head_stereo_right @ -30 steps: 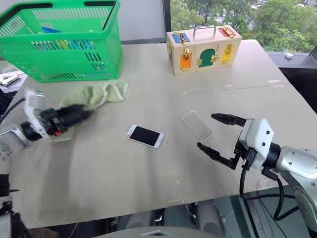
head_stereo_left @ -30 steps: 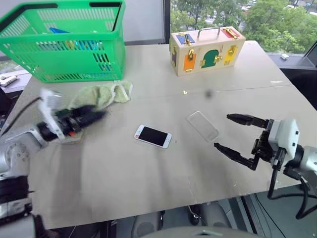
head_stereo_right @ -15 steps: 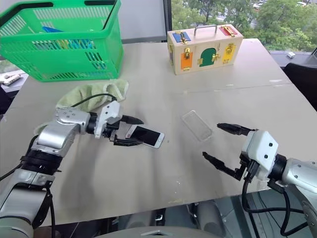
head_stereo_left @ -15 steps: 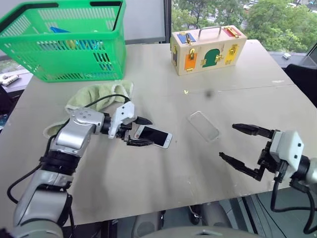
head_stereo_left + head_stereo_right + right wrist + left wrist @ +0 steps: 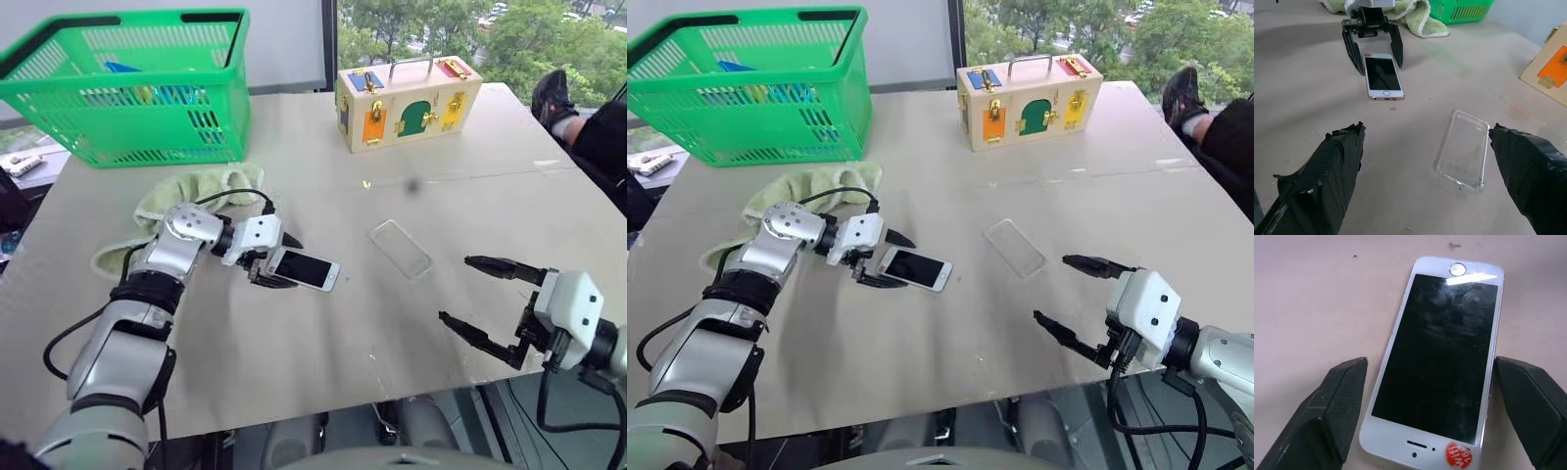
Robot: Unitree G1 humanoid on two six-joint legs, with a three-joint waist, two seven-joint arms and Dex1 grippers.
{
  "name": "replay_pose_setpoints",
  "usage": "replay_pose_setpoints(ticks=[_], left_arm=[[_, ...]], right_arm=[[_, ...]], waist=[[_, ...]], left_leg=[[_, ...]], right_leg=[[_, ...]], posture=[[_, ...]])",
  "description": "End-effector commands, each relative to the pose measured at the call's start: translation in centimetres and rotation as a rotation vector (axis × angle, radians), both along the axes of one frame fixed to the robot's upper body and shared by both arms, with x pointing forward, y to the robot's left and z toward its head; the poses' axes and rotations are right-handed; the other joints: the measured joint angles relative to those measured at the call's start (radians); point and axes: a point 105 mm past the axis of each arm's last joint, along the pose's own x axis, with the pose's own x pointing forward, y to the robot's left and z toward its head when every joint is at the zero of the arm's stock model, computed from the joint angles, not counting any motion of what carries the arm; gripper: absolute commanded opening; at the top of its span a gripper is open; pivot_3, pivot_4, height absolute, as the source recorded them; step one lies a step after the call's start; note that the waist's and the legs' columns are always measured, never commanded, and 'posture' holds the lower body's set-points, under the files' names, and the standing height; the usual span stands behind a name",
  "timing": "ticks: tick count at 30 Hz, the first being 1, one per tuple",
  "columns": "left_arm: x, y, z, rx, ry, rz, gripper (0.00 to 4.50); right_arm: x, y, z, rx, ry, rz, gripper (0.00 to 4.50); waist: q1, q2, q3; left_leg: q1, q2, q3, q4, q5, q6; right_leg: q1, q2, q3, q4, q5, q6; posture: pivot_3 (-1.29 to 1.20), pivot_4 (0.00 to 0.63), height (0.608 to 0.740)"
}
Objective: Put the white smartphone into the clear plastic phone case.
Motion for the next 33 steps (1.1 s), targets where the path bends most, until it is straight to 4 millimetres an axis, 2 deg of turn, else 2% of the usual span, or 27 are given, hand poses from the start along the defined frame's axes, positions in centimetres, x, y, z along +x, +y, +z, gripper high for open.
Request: replay_pose_setpoints(ticks=[1,5,9,14,17,20,23,25,27,33], left_arm=[[-2.1,-0.5,-1.7,-0.03,0.158,-0.025,2.98],[-3.7,-3.5,0.9,-0.127,0.149,-0.112,2.92],[-5.2,-6.8,1.8,-0.132,0.136,-0.192,2.92],[-4.1,-9.7,1.0,-0.049,0.067,-0.156,2.92],[-3.6,-12.8,1.3,-0.043,0.022,-0.168,2.92],[-3.5,-14.2,1.4,-0.04,0.003,-0.201,2.92],[-3.5,-14.9,1.2,-0.022,-0.007,-0.223,2.92],[-3.6,-15.0,1.1,-0.02,0.02,-0.237,3.94],[-3.7,-14.8,1.6,-0.047,0.026,-0.246,4.41],[-3.2,-12.9,4.7,-0.265,0.134,-0.183,4.41]], right_arm=[[-0.1,0.1,1.0,-0.002,-0.052,0.011,4.5],[0.0,0.0,1.1,0.004,-0.05,0.004,4.5],[-0.1,-0.1,1.2,0.004,-0.045,-0.002,4.5],[-0.2,-0.5,1.3,-0.011,-0.047,-0.016,4.5],[-0.2,-0.4,1.4,-0.013,-0.052,-0.023,4.5],[-0.3,-0.4,1.4,-0.016,-0.053,-0.027,4.5],[-0.3,-0.5,1.4,-0.021,-0.055,-0.033,4.5],[-0.3,-0.5,1.4,-0.023,-0.056,-0.037,4.5],[-0.3,-0.5,1.4,-0.022,-0.055,-0.04,4.5],[-0.5,-0.4,0.8,-0.014,-0.038,-0.066,4.5]], waist=[[0.0,0.001,-0.001],[0.002,0.001,0.0],[0.014,-0.001,0.001],[0.014,-0.002,0.002],[0.013,-0.002,0.002],[0.012,-0.003,0.002],[0.002,-0.003,0.003],[0.001,-0.003,0.003],[0.002,-0.003,0.003],[0.001,-0.004,0.003]], left_leg=[[0.0,0.001,0.0,0.0,0.0,0.0],[-0.002,0.002,0.001,0.0,0.0,0.0],[-0.005,0.0,-0.001,0.001,-0.001,0.001],[-0.004,-0.001,-0.001,0.003,-0.001,0.002],[-0.004,-0.002,-0.002,0.003,-0.001,0.002],[-0.005,-0.003,-0.002,0.003,-0.001,0.002],[-0.005,-0.003,-0.002,0.003,-0.001,0.002],[-0.004,-0.003,-0.002,0.002,-0.001,0.002],[-0.004,-0.002,-0.002,0.002,-0.001,0.002],[-0.004,-0.001,-0.002,0.002,-0.001,0.002]], right_leg=[[0.0,0.0,0.0,0.0,0.0,0.0],[-0.002,0.0,0.001,0.0,0.0,0.0],[-0.002,-0.001,0.0,-0.002,-0.001,0.002],[-0.001,0.0,0.001,-0.001,-0.001,0.002],[-0.001,0.0,0.001,-0.001,-0.001,0.002],[-0.001,0.0,0.001,-0.001,-0.001,0.002],[-0.001,0.001,0.002,-0.001,-0.001,0.002],[-0.001,0.001,0.002,-0.001,-0.001,0.002],[-0.001,0.002,0.002,-0.001,-0.001,0.002],[-0.001,0.001,0.002,-0.001,-0.001,0.002]], posture=[[0.0,0.15,0.74],[0.0,0.15,0.74],[0.0,0.15,0.74],[0.0,0.15,0.74],[0.0,0.15,0.74],[0.0,0.15,0.74],[0.0,0.15,0.74],[0.0,0.15,0.74],[0.0,0.15,0.74],[0.0,0.15,0.74]])
